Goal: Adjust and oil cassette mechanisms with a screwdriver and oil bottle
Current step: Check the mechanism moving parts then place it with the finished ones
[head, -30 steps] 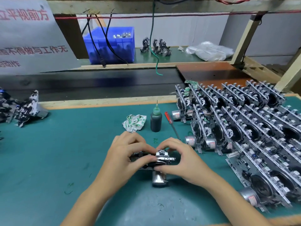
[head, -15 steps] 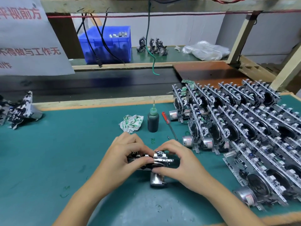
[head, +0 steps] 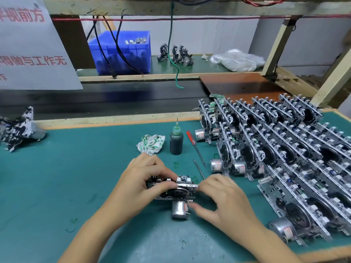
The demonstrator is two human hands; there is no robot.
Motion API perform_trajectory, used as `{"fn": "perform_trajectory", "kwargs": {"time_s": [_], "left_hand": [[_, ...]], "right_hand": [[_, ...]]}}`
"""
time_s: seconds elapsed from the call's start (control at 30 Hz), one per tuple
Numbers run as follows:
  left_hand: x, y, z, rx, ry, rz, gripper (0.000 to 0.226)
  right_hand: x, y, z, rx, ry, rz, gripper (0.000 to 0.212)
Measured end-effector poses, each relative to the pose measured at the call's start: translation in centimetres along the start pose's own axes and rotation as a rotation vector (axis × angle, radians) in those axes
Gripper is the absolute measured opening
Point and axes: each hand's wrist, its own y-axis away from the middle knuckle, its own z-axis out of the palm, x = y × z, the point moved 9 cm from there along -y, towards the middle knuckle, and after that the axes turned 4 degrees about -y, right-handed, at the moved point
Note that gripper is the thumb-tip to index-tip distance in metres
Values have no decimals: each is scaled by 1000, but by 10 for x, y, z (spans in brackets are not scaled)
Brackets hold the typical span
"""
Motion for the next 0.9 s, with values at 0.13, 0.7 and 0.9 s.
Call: {"fn": "perform_trajectory", "kwargs": {"time_s": [0.13,0.7,0.9], "left_hand": [[21,15,-18,265,-320,121,33],[-18,43,27,-28,-727,-386,44],[-14,38,-13,-135,-638,67,32]], "right_hand": [[6,-6,-6,-27,-157,118,44],[-11,-58,-2,-164,-273,127,40],[7,-1,30,-359,-374,401,51]]}}
